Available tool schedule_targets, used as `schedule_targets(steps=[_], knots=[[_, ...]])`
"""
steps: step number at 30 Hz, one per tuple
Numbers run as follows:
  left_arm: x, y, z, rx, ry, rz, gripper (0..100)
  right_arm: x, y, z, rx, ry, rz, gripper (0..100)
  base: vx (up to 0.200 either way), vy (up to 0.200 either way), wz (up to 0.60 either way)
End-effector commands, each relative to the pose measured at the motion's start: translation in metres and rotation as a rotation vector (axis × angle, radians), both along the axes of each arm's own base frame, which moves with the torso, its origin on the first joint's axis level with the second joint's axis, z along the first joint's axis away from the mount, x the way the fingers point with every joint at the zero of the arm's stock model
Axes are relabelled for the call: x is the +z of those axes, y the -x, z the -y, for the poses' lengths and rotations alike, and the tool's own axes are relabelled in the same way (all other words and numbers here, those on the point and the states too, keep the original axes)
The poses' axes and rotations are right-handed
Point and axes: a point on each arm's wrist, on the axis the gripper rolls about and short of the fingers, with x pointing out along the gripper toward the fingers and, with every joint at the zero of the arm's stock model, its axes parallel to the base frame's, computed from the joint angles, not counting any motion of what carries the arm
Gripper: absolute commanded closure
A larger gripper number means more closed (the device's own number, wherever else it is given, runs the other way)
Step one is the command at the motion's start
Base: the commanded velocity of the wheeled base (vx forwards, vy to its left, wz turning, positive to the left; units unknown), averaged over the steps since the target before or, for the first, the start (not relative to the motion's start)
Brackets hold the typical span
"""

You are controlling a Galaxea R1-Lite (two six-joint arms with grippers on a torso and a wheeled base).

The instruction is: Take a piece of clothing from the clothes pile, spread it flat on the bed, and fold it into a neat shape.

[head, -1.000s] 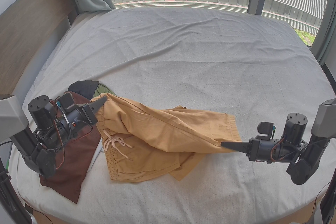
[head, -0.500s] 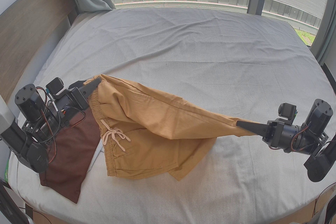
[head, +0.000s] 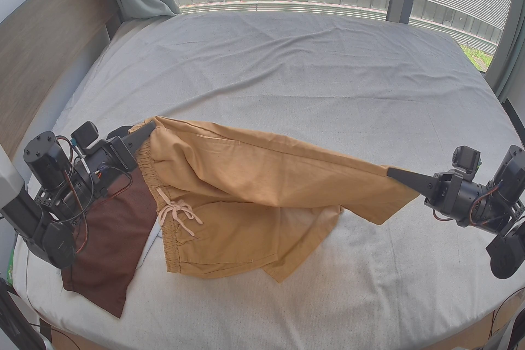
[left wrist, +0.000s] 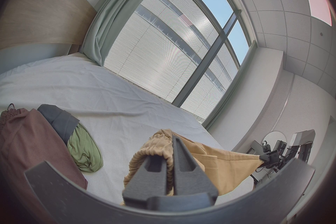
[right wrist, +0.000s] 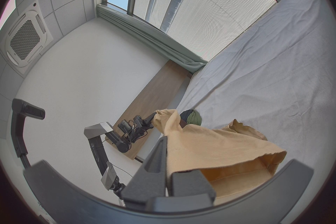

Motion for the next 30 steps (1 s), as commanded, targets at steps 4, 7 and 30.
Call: schedule_targets(steps=[4, 7, 30], knots=[[-0.007, -0.003, -0.003, 0.011, -0.002, -0.022, 100, 0.0, -0.009, 0.011, -0.048, -0.02, -0.019, 100, 0.0, 0.0, 0.0], [-0.006, -0.003, -0.003, 0.011, -0.002, -0.02, 100, 0.001, -0.01, 0.011, -0.049, -0.022, -0.016, 100, 0.0, 0.0, 0.0], [-0.001, -0.001, -0.003, 0.011, -0.001, -0.001, 100, 0.006, -0.016, 0.013, -0.113, -0.035, 0.007, 100, 0.0, 0.0, 0.0]])
